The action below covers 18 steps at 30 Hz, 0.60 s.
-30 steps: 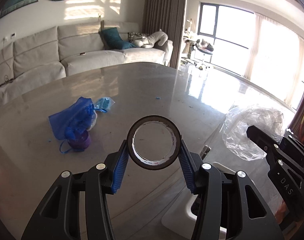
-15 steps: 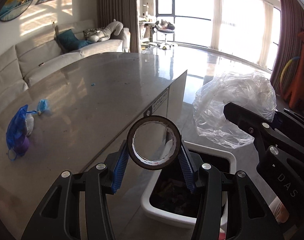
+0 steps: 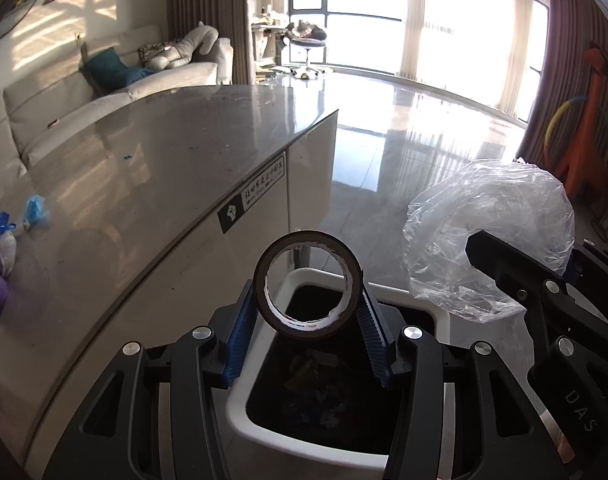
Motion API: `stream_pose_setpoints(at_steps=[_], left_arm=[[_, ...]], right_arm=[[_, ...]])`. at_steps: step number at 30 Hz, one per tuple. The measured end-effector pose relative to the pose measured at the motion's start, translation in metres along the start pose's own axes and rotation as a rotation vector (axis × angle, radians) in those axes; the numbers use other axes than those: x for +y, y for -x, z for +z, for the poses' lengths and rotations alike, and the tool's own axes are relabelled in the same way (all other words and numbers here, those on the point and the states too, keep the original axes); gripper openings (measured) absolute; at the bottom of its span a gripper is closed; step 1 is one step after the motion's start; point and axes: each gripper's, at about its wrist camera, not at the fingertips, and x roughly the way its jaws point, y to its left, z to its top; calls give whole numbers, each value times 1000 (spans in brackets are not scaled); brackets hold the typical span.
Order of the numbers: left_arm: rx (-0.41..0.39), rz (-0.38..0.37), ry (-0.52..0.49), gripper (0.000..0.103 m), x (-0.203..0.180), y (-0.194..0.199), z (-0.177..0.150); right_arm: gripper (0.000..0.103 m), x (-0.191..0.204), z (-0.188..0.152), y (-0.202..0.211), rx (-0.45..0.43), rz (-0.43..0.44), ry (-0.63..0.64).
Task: Collect trash
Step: 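Carry the tape roll and clear bag to the bin and release the tape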
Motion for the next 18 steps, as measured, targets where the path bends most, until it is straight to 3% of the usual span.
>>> stream_pose_setpoints(at_steps=[6,8,9,12,18], left_arm=[[65,-22,2,50,-4,-19,-3],[135,-61,4,75,-3,-31,-2],[163,-63,11,99,-3,-37,-4],[157,-7,-4,98,-7,-40,-8],[133,25,-34,98,-9,-33,-2]], right_arm=[[23,-9,-1,0,11,-13,-14],[23,-9,1,-1,14,-19,-21],[23,-10,1,-2,16,-20,-22],[23,-9,2,-3,19,-24,-21],[24,-8,1,-5,26,-21,-15]])
